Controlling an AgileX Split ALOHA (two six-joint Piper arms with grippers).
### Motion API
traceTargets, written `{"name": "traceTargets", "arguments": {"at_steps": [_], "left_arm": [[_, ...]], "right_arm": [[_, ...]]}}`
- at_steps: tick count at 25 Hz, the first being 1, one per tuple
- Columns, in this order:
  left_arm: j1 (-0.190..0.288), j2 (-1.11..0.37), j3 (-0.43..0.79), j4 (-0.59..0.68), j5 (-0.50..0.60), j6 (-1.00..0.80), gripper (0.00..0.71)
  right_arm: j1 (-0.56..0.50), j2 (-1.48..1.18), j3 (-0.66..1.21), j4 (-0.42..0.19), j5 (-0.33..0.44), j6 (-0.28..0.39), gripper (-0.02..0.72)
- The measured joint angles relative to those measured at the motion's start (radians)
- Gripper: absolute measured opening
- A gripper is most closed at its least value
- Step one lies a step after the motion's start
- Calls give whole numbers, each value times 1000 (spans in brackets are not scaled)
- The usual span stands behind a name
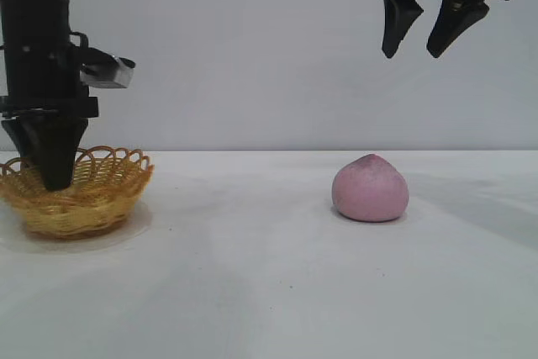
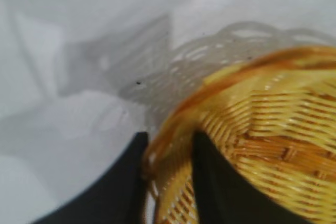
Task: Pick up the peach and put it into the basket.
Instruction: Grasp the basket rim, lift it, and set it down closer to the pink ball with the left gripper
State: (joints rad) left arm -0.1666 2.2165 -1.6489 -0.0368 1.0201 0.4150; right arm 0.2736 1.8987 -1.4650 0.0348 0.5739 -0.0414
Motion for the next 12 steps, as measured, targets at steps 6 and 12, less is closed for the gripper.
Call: {"name": "traceTargets", "arguments": {"at_steps": [6, 12], "left_arm": [[87, -29, 30, -268, 13, -40, 55], [118, -190, 256, -627, -158, -13, 0]], "right_arm": [[0, 0, 0, 0, 0, 0, 396], [0, 0, 0, 8, 0, 0, 396]]}}
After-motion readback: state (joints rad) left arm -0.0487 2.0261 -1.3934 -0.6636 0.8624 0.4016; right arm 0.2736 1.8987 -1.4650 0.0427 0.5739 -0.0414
